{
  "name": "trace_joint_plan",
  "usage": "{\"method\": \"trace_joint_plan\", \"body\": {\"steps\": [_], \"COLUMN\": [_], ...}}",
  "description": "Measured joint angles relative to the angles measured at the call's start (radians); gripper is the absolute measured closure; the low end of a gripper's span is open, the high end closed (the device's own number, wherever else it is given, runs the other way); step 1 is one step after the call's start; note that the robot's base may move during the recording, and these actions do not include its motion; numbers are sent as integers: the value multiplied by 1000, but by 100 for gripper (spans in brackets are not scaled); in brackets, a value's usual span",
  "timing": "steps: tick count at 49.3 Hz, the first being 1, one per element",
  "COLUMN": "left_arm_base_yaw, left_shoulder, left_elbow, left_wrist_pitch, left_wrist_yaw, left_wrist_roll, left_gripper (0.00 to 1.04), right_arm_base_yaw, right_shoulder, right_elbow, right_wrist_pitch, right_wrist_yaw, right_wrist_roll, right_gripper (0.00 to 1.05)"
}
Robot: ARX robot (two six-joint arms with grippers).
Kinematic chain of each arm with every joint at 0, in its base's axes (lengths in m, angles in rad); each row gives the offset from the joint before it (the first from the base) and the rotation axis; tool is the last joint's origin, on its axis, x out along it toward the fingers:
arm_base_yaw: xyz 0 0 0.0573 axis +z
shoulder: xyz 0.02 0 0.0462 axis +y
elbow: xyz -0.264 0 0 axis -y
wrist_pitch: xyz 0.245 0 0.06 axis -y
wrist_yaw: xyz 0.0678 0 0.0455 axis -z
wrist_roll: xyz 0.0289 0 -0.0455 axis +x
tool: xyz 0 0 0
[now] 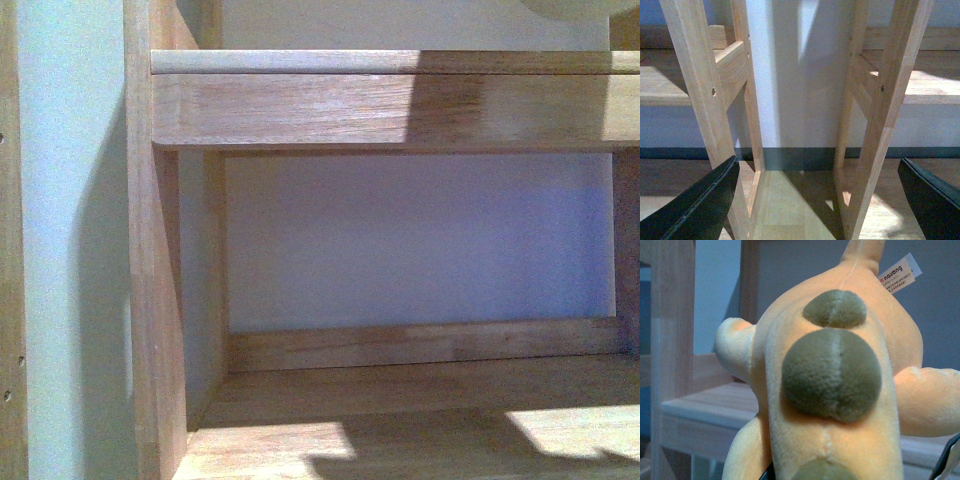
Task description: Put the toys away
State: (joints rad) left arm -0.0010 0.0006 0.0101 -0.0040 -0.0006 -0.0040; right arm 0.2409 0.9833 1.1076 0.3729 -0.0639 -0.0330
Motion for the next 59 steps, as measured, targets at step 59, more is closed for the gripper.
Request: {"method": "trace_joint_plan", "body": {"steps": [59], "left_arm_base_yaw": [0], "left_shoulder": [0], "left_elbow": [0], "left_wrist_pitch": [0], "left_wrist_yaw": [0], "left_wrist_roll": [0], "left_gripper": [6], "right_arm_base_yaw": [186], "right_shoulder": [798], "right_elbow": [974], "right_wrist_pitch": [-452], "right_wrist_yaw": [-182], "right_wrist_roll": [470], "right_gripper": [98]}}
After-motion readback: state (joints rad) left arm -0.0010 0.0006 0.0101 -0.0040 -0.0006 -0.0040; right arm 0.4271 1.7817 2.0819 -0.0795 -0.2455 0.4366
